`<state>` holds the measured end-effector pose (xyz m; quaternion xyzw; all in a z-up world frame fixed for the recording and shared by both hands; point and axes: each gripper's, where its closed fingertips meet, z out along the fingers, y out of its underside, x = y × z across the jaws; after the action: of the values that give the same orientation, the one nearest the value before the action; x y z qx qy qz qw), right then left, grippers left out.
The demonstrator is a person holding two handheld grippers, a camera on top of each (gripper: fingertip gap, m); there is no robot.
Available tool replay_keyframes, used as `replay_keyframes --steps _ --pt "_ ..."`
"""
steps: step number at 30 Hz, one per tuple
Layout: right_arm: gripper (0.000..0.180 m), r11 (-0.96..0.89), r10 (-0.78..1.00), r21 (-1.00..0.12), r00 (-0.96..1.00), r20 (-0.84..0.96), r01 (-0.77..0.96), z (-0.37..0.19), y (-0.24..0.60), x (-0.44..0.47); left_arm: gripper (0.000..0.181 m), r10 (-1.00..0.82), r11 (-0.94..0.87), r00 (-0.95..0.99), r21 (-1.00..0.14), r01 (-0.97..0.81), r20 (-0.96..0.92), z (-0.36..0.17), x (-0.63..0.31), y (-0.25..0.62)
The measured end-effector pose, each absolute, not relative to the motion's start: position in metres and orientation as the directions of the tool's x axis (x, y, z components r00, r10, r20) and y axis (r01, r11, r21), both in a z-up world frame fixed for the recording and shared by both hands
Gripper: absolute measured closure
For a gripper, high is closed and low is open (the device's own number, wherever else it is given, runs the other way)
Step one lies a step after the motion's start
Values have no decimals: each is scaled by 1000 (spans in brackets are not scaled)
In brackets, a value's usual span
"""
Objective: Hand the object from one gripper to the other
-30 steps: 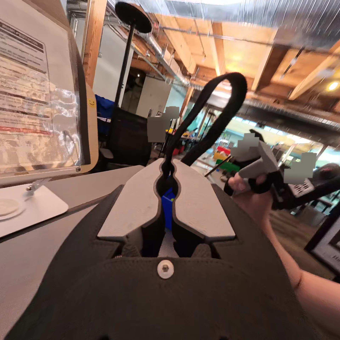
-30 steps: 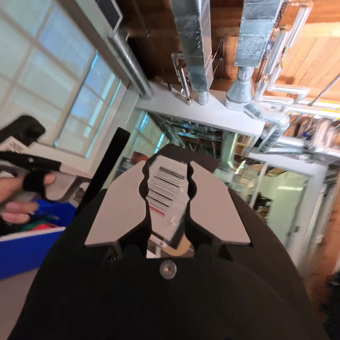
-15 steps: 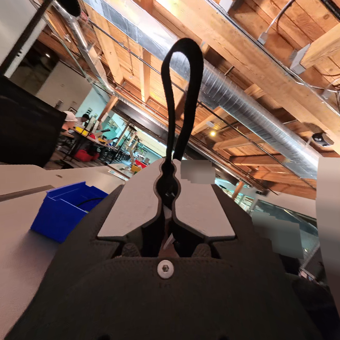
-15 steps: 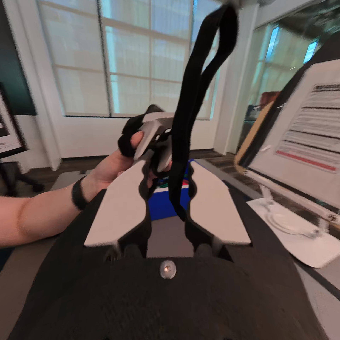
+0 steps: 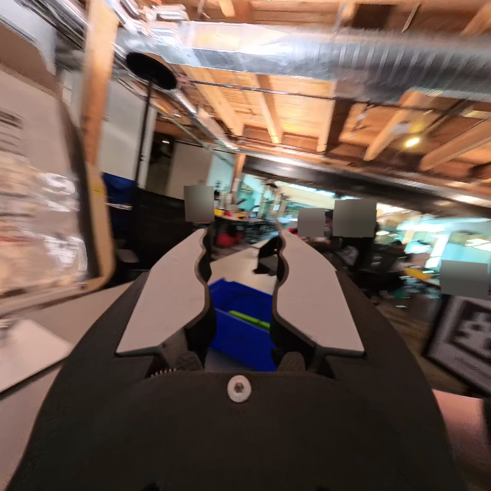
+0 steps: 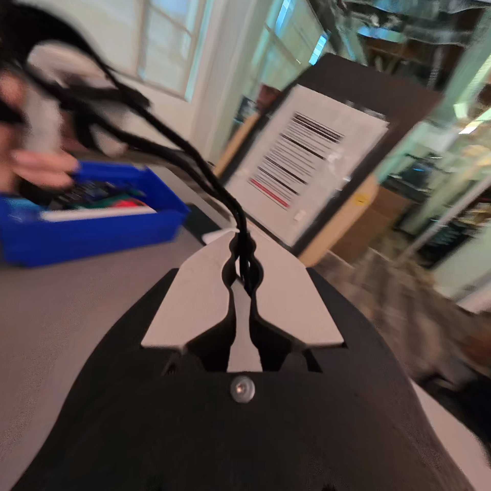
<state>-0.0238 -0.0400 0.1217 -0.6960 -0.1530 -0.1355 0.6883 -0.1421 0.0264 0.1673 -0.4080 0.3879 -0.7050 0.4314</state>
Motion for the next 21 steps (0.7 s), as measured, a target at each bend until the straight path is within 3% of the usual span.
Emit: replay_keyframes --steps 3,6,13,21 --pt "174 -137 -97 -816 812 575 562 117 -46 6 129 -987 -136 -119 -944 300 104 171 -151 39" --pt "174 -215 -99 -774 775 624 595 107 -44 12 129 -997 -40 -72 -966 257 22 171 -153 34" --pt "174 -304 -102 -710 719 687 635 96 -37 14 111 -1000 -22 -20 -999 -39 23 128 -122 17" --pt "174 -322 -124 -710 715 688 627 100 -42 20 114 -992 -129 29 -963 -236 125 69 -86 9"
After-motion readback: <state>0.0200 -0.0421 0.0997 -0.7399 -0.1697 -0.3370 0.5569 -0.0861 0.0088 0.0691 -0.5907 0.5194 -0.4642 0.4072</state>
